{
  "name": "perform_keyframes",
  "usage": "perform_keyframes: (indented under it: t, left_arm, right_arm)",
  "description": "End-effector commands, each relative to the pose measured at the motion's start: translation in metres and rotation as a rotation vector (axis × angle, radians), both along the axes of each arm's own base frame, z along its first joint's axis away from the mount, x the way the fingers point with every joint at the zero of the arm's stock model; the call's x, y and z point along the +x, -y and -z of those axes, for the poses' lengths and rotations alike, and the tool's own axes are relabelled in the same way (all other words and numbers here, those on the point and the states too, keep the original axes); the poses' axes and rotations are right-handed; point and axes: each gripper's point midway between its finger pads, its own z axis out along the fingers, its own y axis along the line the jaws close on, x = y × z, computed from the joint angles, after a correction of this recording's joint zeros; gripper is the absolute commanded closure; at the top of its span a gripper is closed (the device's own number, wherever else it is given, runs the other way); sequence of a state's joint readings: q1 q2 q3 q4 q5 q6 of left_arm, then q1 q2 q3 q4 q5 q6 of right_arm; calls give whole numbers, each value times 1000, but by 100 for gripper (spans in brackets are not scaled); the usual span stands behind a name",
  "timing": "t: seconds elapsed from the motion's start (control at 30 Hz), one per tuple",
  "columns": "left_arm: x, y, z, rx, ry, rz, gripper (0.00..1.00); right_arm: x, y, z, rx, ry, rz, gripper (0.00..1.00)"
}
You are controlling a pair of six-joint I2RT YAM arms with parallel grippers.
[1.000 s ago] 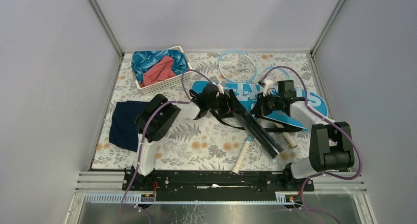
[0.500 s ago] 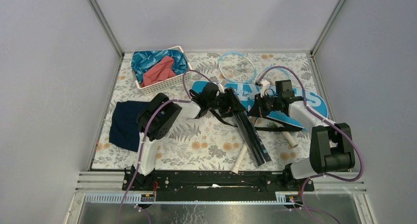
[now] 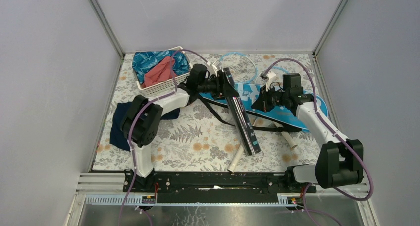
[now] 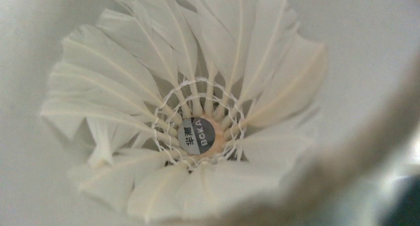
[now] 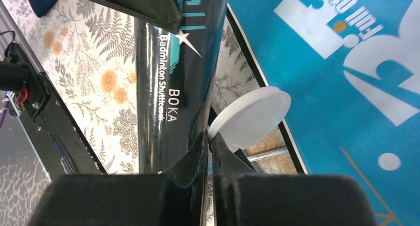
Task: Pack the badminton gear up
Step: Pick up the shuttle tube at the center of the board.
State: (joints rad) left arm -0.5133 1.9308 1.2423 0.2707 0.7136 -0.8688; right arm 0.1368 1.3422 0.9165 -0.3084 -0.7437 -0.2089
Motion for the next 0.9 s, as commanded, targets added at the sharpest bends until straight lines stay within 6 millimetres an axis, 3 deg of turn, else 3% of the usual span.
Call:
perform_keyframes:
  t: [0.0, 0.13, 0.4, 0.47, 0.57, 0.77, 0.87]
  left_arm:
    - [-10, -10, -51, -5, 202, 157, 63]
    - [-21, -27, -82, 11, 305, 233, 68]
    - [-45, -68, -160, 59, 536, 330, 69]
    - [-49, -79, -170, 89, 584, 349, 68]
    - [-50, -97, -171, 194, 648, 376, 68]
    - [-37, -143, -130, 580, 750, 408, 67]
    - [-38, -153, -110, 698, 775, 454, 67]
  right_arm:
    - [9, 0, -50, 18, 117, 8, 100]
    - [11, -1, -77, 33, 165, 4, 100]
    - [15, -7, -120, 72, 223, -8, 100]
    - [16, -7, -126, 77, 234, -9, 100]
    - [17, -8, -132, 87, 242, -11, 100]
    - [19, -12, -130, 108, 237, -17, 100]
    - [20, -14, -126, 117, 226, -21, 100]
